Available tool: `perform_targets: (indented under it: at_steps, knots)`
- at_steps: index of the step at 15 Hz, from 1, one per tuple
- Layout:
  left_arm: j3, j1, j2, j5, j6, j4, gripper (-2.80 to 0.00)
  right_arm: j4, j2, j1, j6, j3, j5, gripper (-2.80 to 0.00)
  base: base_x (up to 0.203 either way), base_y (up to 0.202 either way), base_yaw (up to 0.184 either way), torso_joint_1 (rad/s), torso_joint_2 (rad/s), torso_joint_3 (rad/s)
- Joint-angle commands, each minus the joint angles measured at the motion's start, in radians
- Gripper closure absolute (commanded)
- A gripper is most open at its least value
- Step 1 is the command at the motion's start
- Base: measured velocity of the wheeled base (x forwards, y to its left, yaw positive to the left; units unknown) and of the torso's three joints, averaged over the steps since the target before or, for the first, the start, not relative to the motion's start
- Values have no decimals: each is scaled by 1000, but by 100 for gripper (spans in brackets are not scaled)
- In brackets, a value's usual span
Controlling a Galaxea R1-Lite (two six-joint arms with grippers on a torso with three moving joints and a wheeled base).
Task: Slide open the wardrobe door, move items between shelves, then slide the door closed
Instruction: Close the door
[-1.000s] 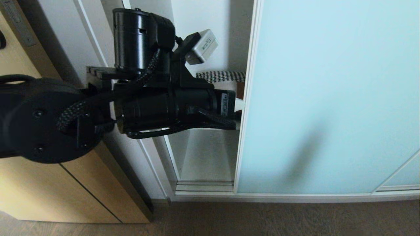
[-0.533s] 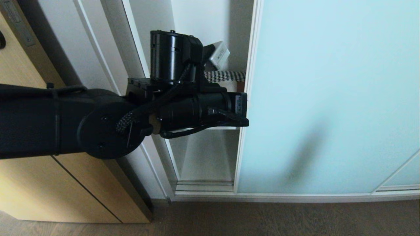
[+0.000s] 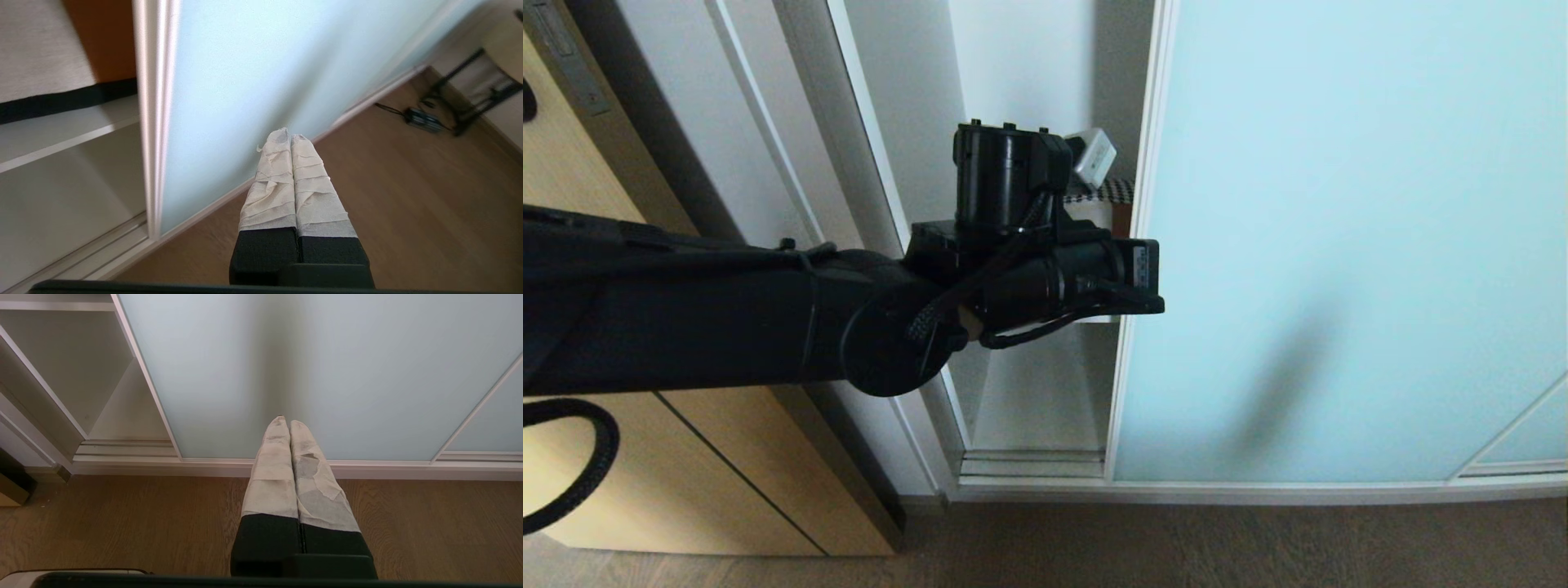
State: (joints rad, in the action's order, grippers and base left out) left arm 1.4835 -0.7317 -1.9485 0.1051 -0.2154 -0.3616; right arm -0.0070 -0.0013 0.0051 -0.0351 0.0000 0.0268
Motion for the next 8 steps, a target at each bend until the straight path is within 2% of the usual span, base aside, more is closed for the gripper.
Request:
perform_targets:
  at_steps: [1,6,8]
  knots:
    - [17,0,-47,-16,0,-2,0,-1,-2,1,0,0,1,0,0,0,0,0,0,0]
    - [115,0,-154,-137,-2,-94,0,-1,-2,1,0,0,1,0,0,0,0,0,0,0]
    - [144,0,-170,-167,-6,-87,0,-1,-2,1,0,0,1,0,0,0,0,0,0,0]
